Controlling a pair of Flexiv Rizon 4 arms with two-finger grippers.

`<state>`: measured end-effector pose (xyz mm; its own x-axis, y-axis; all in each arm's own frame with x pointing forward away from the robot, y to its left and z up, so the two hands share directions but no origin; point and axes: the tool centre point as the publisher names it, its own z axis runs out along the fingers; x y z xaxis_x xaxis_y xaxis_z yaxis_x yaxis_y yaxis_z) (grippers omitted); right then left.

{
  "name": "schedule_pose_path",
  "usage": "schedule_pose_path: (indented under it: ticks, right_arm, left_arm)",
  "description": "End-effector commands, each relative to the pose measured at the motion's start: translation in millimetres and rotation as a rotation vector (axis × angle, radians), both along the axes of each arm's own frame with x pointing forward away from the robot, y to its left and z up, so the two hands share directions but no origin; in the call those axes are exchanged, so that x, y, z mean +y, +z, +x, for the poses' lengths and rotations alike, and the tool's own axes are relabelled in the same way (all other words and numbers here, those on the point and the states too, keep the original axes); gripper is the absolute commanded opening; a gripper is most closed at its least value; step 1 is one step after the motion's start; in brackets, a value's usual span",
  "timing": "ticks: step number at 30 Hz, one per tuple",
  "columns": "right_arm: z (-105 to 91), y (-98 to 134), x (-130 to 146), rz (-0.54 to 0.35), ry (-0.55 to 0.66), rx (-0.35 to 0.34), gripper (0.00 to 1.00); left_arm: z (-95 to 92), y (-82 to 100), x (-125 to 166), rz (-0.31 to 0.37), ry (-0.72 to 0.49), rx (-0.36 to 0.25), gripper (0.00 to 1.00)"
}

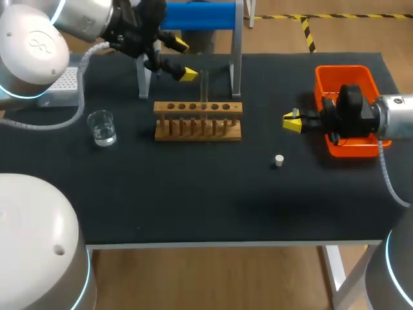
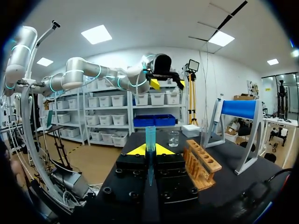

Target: Invert the test tube, pick up the pipette, mount the tip to pipette, aspirate from beaker and dispense into the tube, eject the tip, return the pipette, and cap with the stopper.

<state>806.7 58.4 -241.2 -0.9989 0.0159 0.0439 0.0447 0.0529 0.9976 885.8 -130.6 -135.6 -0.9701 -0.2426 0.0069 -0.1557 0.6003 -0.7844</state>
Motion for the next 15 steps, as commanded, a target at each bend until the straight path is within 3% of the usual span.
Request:
schedule_pose_path:
  ticks: [1,8,15]
  right_arm:
    - [-1.1,1.0,-0.7,-0.003,-0.001,0.000,0.00]
    - [-1.1,1.0,-0.7,-0.003,-0.001,0.000,0.00]
    - [-1.1,1.0,-0.7,-0.003,-0.001,0.000,0.00]
  left_arm:
    - [2.1,-0.2,33.5,0.001,0.022,-0.003,1.00]
    - [27.5,-5.5,78.5,-0.018,0.199,-0.017,1.00]
    - [50.5,-14.7,91.9,-0.032,0.321,-0.049,1.00]
